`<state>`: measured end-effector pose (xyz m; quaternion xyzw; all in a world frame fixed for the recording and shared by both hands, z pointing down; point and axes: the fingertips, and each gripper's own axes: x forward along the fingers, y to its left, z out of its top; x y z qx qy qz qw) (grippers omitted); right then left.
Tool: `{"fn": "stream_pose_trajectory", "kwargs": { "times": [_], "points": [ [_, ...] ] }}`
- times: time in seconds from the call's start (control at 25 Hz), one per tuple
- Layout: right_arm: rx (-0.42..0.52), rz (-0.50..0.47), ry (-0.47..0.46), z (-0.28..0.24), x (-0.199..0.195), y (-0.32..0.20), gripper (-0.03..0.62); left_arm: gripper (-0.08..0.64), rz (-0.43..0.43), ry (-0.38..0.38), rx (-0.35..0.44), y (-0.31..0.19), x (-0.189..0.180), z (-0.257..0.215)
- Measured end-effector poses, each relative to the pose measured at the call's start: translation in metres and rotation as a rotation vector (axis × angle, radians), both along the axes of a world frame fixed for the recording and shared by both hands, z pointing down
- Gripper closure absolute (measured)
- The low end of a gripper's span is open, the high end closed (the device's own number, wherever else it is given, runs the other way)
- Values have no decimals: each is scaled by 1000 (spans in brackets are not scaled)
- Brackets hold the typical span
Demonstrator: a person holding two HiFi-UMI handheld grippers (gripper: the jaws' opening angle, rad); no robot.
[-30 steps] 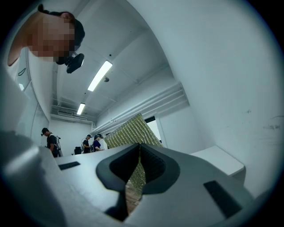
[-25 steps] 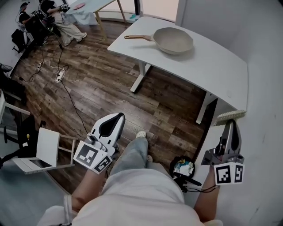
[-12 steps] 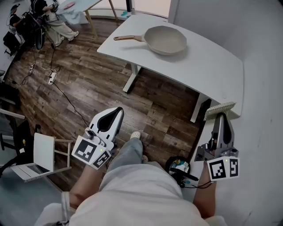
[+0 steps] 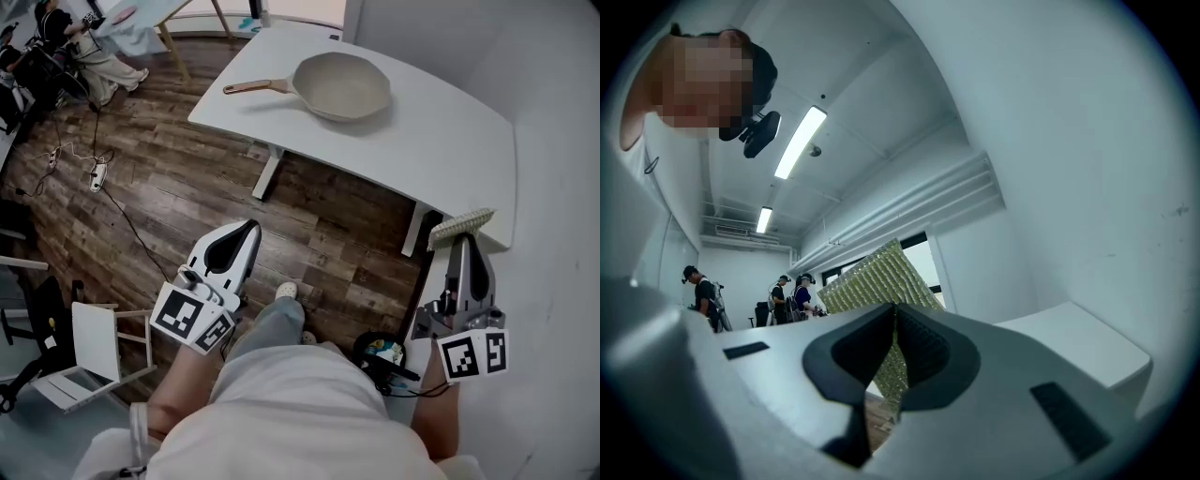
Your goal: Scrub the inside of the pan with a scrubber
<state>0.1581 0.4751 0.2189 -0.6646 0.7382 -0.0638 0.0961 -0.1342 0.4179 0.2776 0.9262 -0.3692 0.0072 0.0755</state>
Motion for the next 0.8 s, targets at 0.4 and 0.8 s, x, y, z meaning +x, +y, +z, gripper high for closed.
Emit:
{"fn": "stream_pose_trajectory", "kwargs": {
  "times": [0.4,0.8],
  "points": [
    [-3,40,-4,-3,-16,-57,565,549,73,14,-19,-64,0,6],
    [51,56,-17,-13,-41,-99,565,548,124,9,-8,-119,-12,13]
  ]
}}
